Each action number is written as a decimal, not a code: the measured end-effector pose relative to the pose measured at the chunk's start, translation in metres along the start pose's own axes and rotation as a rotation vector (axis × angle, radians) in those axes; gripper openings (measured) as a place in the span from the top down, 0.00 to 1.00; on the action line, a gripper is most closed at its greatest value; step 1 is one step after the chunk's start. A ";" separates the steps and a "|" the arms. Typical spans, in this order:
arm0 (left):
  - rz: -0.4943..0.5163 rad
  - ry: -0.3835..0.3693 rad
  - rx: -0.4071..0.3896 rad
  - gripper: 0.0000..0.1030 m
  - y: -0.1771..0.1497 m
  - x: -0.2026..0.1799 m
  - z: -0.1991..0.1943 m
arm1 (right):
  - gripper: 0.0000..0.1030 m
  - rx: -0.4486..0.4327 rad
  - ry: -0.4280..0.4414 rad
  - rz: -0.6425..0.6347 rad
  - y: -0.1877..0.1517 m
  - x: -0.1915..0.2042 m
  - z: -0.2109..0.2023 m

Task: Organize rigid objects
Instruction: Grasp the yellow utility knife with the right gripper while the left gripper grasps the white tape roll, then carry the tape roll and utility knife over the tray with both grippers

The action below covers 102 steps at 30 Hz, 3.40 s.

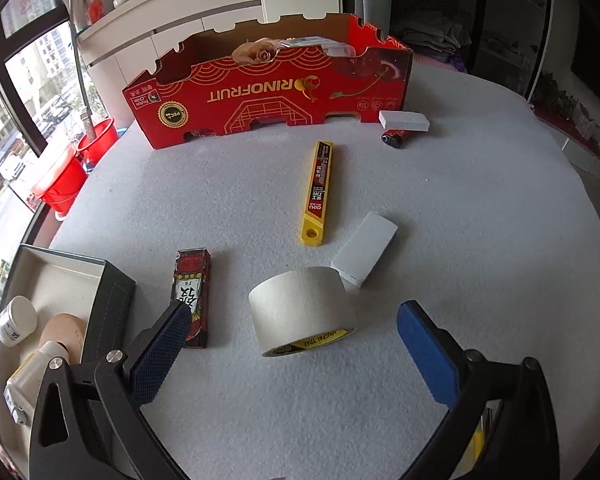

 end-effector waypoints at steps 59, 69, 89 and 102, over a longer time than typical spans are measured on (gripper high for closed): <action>-0.251 0.049 -0.284 0.45 -0.167 0.192 -0.213 | 0.83 -0.146 0.182 -0.219 0.027 0.182 -0.117; -0.361 0.180 -0.243 0.45 -0.186 0.261 -0.204 | 0.83 -0.156 0.285 -0.322 0.038 0.261 -0.120; -0.368 0.178 -0.226 0.45 -0.182 0.269 -0.197 | 0.83 -0.124 0.306 -0.356 0.039 0.290 -0.106; -0.349 0.171 -0.228 0.45 -0.169 0.265 -0.193 | 0.83 -0.117 0.309 -0.358 0.040 0.298 -0.099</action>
Point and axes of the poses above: each gripper's, at about its wrist camera, not at the fingertips, and z roughly the way its jaws point, x to its left, y to its top, the point moved 9 cm from there along z, roughly the way its jaws point, and after that the axes turned 14 degrees about -y, right-handed, at the moved point
